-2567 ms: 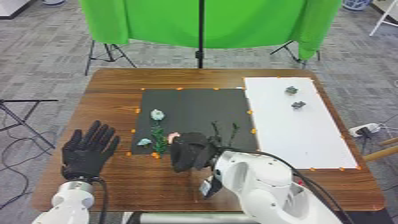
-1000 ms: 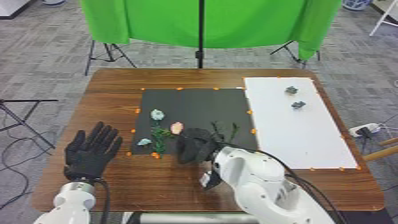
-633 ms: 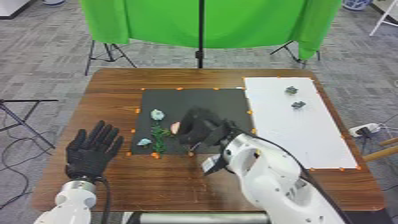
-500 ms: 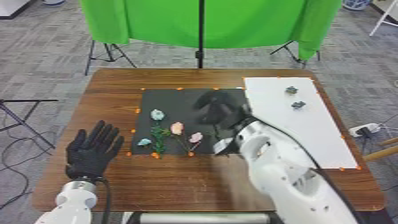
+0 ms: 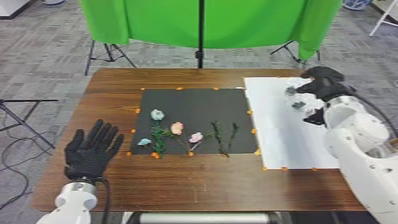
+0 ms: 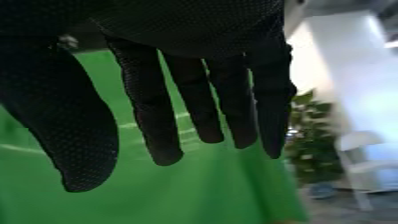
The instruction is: Arrange flowers
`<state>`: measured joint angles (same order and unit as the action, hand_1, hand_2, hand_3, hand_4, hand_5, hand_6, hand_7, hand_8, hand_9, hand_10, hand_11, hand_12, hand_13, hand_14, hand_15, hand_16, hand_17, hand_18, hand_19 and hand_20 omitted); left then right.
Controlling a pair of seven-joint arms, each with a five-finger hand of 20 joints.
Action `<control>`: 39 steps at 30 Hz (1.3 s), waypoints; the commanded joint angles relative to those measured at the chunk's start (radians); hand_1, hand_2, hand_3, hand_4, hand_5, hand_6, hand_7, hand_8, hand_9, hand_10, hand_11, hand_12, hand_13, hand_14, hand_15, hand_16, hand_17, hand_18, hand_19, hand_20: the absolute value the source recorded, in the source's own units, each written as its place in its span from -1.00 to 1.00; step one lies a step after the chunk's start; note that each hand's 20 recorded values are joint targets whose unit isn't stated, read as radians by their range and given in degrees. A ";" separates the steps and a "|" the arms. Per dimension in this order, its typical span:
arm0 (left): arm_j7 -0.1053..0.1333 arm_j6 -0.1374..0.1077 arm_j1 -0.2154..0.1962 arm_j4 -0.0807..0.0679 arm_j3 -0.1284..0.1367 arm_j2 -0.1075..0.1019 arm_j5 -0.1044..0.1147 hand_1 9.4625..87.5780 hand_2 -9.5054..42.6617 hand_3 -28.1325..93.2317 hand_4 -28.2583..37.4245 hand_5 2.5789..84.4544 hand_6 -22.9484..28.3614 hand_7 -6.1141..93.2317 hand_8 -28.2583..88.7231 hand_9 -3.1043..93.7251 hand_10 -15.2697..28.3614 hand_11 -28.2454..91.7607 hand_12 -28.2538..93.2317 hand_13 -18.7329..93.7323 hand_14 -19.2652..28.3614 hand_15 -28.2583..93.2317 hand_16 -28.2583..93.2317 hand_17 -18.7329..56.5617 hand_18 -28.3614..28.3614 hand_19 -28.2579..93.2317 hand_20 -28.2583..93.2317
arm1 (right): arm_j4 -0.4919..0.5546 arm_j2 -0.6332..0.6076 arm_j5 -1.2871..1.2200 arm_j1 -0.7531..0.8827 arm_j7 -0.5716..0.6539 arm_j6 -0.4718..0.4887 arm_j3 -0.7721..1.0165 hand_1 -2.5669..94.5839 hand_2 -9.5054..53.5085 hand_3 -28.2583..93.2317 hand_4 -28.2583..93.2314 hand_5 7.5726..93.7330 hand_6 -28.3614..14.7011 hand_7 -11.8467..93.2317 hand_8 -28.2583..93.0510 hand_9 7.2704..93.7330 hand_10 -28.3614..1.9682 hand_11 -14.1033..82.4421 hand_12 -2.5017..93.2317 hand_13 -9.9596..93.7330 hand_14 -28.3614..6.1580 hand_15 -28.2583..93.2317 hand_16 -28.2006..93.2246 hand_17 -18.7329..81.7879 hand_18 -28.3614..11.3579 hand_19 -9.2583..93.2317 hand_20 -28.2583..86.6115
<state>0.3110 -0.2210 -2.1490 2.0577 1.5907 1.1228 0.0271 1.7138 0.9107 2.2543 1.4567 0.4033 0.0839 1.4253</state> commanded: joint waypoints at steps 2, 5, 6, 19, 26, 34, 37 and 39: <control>0.010 -0.004 -0.012 0.003 -0.017 0.003 0.026 -0.51 -0.09 0.75 -1.00 0.10 0.33 -0.64 -0.67 -0.10 0.48 -0.13 -0.38 -0.12 0.56 0.19 -0.68 -0.70 0.59 0.18 -0.31 | -0.109 0.036 -0.009 -0.020 -0.067 0.034 -0.044 -0.15 -1.00 0.87 -1.00 -0.09 0.27 -0.43 -0.78 -0.34 -0.01 -0.49 -0.69 -0.23 -0.28 -0.06 -0.29 -0.34 -0.62 0.45 -0.02; 0.002 -0.003 -0.009 0.000 -0.020 0.005 0.020 -0.51 -0.09 0.75 -1.00 0.11 0.33 -0.64 -0.67 -0.10 0.48 -0.13 -0.38 -0.12 0.56 0.19 -0.68 -0.70 0.59 0.18 -0.31 | -0.136 0.044 0.010 -0.049 -0.063 0.053 -0.063 -0.12 -1.00 0.88 -1.00 -0.12 0.34 -0.42 -0.79 -0.36 0.08 -0.52 -0.70 -0.20 -0.19 -0.05 -0.29 -0.33 -0.59 0.46 -0.02; 0.001 -0.001 -0.007 -0.002 -0.019 0.005 0.023 -0.51 -0.09 0.75 -1.00 0.11 0.33 -0.64 -0.67 -0.10 0.48 -0.13 -0.38 -0.12 0.56 0.19 -0.68 -0.70 0.59 0.18 -0.31 | -0.143 0.046 0.021 -0.056 -0.064 0.076 -0.068 -0.11 -1.00 0.88 -1.00 -0.12 0.35 -0.41 -0.79 -0.33 0.11 -0.50 -0.70 -0.18 -0.16 -0.05 -0.29 -0.32 -0.58 0.47 -0.02; -0.020 -0.016 -0.012 -0.001 -0.018 0.001 -0.032 -0.50 -0.09 0.75 -1.00 0.11 0.34 -0.64 -0.68 -0.10 0.48 -0.13 -0.38 -0.12 0.56 0.19 -0.68 -0.70 0.59 0.18 -0.31 | -0.208 0.042 0.197 0.008 -0.068 -0.037 -0.112 0.28 -1.00 0.67 -1.00 0.42 0.54 -0.36 -0.79 0.32 0.22 -0.31 -0.61 0.34 0.29 0.04 -0.11 -0.05 -0.40 0.45 -0.01; -0.024 -0.010 -0.010 -0.003 -0.022 0.003 -0.034 -0.50 -0.08 0.75 -1.00 0.11 0.34 -0.64 -0.68 -0.10 0.48 -0.13 -0.38 -0.12 0.56 0.20 -0.68 -0.70 0.59 0.18 -0.31 | -0.174 0.038 0.168 -0.025 -0.081 -0.205 -0.161 0.43 -1.00 0.57 -1.00 0.63 0.43 -0.19 -0.60 0.72 0.26 -0.51 -0.18 0.51 0.41 0.04 0.10 0.02 -0.45 0.56 0.12; -0.012 -0.008 -0.013 -0.001 -0.027 0.003 -0.027 -0.50 -0.09 0.75 -1.00 0.11 0.34 -0.64 -0.68 -0.10 0.48 -0.13 -0.38 -0.12 0.56 0.19 -0.69 -0.70 0.59 0.18 -0.31 | -0.066 0.022 0.155 -0.047 -0.125 -0.287 -0.208 0.43 -1.00 0.59 -1.00 0.65 0.43 -0.08 -0.60 0.77 0.23 -0.45 -0.10 0.54 0.37 0.09 0.13 0.03 -0.46 0.59 0.16; -0.020 -0.006 -0.014 -0.001 -0.024 0.008 -0.036 -0.50 -0.09 0.75 -1.00 0.11 0.34 -0.64 -0.68 -0.10 0.48 -0.13 -0.38 -0.12 0.56 0.19 -0.68 -0.70 0.59 0.17 -0.31 | -0.023 0.017 0.126 -0.040 -0.126 -0.302 -0.213 0.42 -1.00 0.60 -1.00 0.65 0.43 -0.06 -0.61 0.79 0.24 -0.44 -0.08 0.55 0.37 0.10 0.14 0.04 -0.45 0.60 0.17; -0.016 -0.009 -0.019 0.001 -0.023 0.006 -0.033 -0.50 -0.09 0.75 -1.00 0.11 0.34 -0.64 -0.68 -0.10 0.48 -0.13 -0.38 -0.12 0.56 0.20 -0.68 -0.70 0.59 0.17 -0.31 | 0.011 0.020 0.111 -0.037 -0.132 -0.279 -0.222 0.42 -1.00 0.61 -1.00 0.66 0.43 -0.05 -0.61 0.79 0.24 -0.44 -0.07 0.56 0.35 0.10 0.16 0.04 -0.45 0.61 0.18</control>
<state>0.3000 -0.2309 -2.1485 2.0583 1.5734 1.1224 -0.0021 1.6380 0.9349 2.4028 1.4333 0.2891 -0.1902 1.2146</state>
